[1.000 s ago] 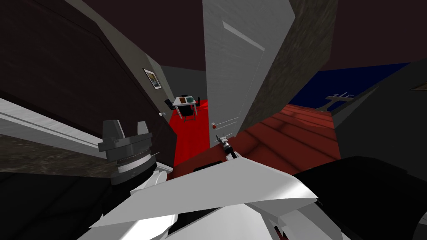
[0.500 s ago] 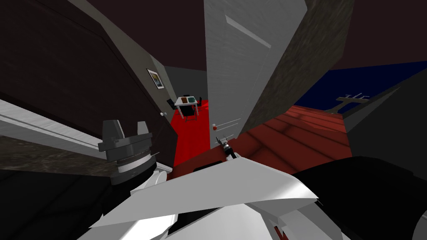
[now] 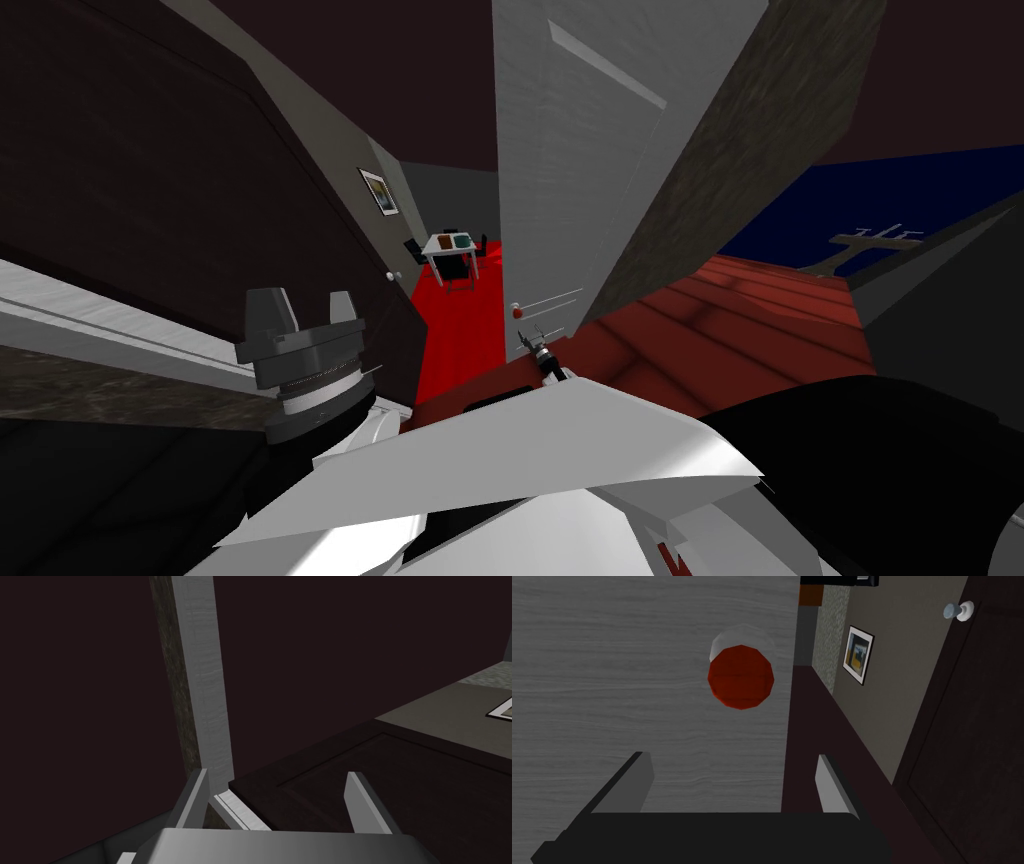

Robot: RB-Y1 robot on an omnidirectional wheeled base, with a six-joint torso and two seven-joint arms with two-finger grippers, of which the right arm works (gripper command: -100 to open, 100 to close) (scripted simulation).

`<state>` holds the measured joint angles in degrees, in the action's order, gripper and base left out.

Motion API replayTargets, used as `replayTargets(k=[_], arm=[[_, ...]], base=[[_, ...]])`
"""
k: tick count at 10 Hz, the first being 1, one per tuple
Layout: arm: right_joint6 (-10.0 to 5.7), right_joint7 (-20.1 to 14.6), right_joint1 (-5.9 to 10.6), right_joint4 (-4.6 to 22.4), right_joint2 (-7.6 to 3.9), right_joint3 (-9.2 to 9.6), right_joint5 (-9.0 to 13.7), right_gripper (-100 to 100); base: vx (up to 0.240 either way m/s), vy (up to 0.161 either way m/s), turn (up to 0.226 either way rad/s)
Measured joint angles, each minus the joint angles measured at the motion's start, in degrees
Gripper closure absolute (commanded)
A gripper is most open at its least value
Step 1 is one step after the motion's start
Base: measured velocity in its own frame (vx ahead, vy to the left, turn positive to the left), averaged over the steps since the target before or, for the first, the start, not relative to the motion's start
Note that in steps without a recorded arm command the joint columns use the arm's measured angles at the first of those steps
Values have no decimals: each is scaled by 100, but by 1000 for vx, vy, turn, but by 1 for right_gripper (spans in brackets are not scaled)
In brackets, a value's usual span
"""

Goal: Push the door open

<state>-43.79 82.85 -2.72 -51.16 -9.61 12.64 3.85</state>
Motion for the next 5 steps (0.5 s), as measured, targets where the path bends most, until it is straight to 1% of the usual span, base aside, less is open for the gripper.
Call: replayTargets(k=[3, 5], arm=[[-31, 42, -4, 42, 35, -25, 19, -100], [-60, 72, -2, 84, 61, -43, 34, -100]], base=[[199, 35, 30], [206, 8, 23]])
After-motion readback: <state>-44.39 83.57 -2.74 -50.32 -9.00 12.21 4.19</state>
